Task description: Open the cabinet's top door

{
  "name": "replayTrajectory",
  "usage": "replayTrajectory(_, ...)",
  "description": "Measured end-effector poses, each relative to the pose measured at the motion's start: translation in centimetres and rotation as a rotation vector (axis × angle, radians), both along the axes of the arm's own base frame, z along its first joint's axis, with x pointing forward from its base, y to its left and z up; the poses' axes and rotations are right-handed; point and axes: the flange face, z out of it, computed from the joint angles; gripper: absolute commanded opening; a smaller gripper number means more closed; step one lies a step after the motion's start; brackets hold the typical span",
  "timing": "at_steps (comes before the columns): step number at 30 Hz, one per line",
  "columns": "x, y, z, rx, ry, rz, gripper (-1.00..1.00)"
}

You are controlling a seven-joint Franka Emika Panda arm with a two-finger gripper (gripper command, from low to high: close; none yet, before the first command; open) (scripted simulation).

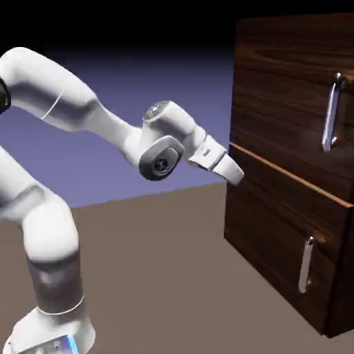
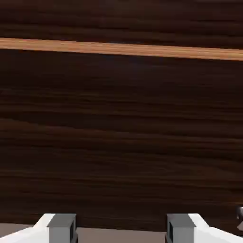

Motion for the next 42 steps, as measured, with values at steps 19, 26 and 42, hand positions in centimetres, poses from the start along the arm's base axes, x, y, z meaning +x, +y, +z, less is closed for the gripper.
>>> replayTrajectory(19,4.4,-11.5,10.2,0.09,-0.512,-0.046,0.0)
replayTrajectory(26,4.7,-16.1,11.5,0.077,-0.651,-0.028,0.0)
replayTrajectory(42,8.6,-19.3,11.8,0.053,-0.735,0.008,0.0)
